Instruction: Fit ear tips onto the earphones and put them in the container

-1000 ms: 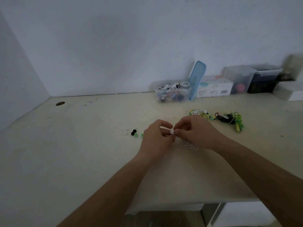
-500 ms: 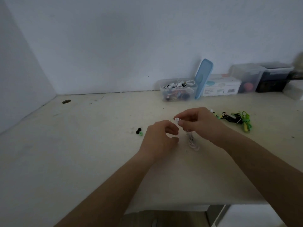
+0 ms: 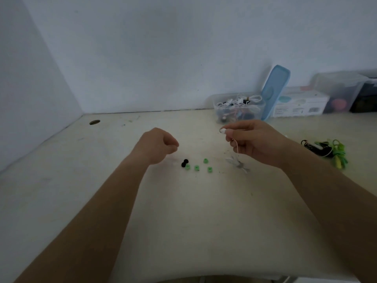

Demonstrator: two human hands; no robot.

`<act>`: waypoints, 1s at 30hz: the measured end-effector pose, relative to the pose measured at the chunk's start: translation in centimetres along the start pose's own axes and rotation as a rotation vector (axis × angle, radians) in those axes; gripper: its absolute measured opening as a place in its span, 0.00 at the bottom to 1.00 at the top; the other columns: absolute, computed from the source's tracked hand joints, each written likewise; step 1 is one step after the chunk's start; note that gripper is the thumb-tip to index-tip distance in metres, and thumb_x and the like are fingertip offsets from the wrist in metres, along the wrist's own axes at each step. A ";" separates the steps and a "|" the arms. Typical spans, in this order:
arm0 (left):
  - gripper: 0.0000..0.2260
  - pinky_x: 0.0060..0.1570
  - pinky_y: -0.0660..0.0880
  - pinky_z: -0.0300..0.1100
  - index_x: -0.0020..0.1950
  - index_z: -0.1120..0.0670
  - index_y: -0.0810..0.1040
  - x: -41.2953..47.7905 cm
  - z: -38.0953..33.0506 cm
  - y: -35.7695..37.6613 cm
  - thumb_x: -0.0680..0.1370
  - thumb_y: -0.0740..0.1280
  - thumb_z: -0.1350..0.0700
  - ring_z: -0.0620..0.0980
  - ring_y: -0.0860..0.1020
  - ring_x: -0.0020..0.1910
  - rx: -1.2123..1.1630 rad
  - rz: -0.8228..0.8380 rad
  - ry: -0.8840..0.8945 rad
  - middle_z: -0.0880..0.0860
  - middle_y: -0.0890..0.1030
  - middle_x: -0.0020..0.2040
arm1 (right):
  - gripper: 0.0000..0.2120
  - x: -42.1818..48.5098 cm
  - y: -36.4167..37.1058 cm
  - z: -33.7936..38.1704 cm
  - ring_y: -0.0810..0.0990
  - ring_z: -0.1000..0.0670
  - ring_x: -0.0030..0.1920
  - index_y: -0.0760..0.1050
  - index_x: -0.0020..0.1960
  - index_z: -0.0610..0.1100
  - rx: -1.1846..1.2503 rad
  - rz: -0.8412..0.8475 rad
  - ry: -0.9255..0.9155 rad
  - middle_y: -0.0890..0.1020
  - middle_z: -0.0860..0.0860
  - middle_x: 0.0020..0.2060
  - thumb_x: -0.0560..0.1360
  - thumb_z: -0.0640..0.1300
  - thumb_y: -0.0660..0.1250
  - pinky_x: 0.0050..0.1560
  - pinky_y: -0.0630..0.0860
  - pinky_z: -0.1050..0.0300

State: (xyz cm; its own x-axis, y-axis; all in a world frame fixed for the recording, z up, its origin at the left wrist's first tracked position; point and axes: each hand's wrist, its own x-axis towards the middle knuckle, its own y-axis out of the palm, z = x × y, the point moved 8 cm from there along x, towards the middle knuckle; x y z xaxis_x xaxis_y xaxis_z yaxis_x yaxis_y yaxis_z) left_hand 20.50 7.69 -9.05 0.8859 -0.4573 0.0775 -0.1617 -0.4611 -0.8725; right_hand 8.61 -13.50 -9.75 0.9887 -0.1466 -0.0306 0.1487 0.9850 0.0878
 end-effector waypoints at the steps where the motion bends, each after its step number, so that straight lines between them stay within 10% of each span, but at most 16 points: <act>1: 0.04 0.49 0.69 0.37 0.49 0.46 0.85 0.3 0.1 0.6 0.75 0.73 0.53 0.41 0.78 0.47 0.018 0.040 -0.006 0.42 0.82 0.45 | 0.06 0.4 0.1 -0.1 0.75 0.53 0.33 0.82 0.50 0.39 0.012 0.000 0.001 0.80 0.48 0.34 0.73 0.38 0.71 0.35 0.74 0.62; 8: 0.05 0.35 0.70 0.31 0.41 0.46 0.85 0.8 0.3 1.8 0.71 0.76 0.57 0.40 0.81 0.39 -0.006 0.080 -0.020 0.42 0.83 0.38 | 0.03 2.0 0.7 -1.5 0.74 0.53 0.32 0.82 0.48 0.39 -0.016 -0.011 0.113 0.80 0.48 0.34 0.75 0.36 0.71 0.30 0.71 0.62; 17: 0.07 0.46 0.81 0.41 0.50 0.59 0.83 -1.8 -1.1 0.1 0.73 0.73 0.65 0.53 0.85 0.43 -0.875 -0.060 -0.020 0.56 0.85 0.41 | 0.06 1.3 0.9 -0.3 0.72 0.52 0.31 0.83 0.49 0.41 -0.065 -0.085 -0.108 0.80 0.46 0.34 0.73 0.33 0.71 0.35 0.72 0.58; 30: 0.13 0.51 0.79 0.37 0.54 0.58 0.82 -3.0 -5.7 4.0 0.72 0.71 0.71 0.49 0.84 0.49 -1.270 0.075 0.056 0.56 0.86 0.48 | 0.05 -1.0 1.7 0.4 0.78 0.45 0.35 0.83 0.46 0.40 -0.037 -0.035 -0.247 0.82 0.41 0.36 0.70 0.38 0.73 0.37 0.78 0.57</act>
State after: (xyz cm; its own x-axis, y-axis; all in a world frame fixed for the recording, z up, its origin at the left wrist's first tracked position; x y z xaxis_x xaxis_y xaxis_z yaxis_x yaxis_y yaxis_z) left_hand 14.67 2.89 -10.03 0.8420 -0.5310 0.0950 -0.5388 -0.8195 0.1953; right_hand 7.86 -11.75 -9.16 0.9580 -0.1939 0.2113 0.1866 0.9809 0.0545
